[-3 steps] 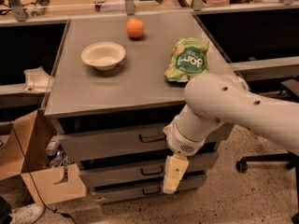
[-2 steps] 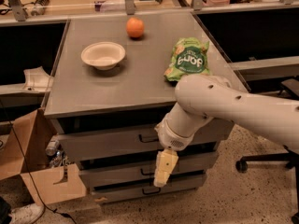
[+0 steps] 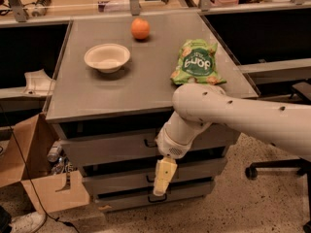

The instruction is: Open top drawer

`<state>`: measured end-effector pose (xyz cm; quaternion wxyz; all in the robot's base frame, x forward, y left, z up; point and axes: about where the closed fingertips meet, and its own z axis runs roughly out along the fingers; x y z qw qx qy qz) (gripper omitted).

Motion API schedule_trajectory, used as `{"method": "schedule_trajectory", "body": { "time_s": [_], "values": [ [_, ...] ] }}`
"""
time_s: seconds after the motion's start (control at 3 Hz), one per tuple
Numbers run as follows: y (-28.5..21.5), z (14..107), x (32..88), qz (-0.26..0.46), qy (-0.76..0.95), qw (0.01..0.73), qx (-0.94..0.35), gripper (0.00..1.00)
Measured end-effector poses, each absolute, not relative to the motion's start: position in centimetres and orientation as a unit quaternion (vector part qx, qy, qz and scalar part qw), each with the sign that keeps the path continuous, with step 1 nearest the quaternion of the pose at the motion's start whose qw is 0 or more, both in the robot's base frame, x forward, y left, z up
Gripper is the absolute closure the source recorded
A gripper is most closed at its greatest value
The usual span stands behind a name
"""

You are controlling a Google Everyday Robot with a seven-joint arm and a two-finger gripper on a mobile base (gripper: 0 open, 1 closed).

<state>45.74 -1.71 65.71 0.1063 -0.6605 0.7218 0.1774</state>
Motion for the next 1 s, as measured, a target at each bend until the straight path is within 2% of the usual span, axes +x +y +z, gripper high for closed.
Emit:
{"method": "schedule_trajectory", "body": {
  "time_s": [1.0],
  "values": [
    [-3.4,66.5,43.0,0.199,0.738,0.114,-0.635,0.00]
  ]
}}
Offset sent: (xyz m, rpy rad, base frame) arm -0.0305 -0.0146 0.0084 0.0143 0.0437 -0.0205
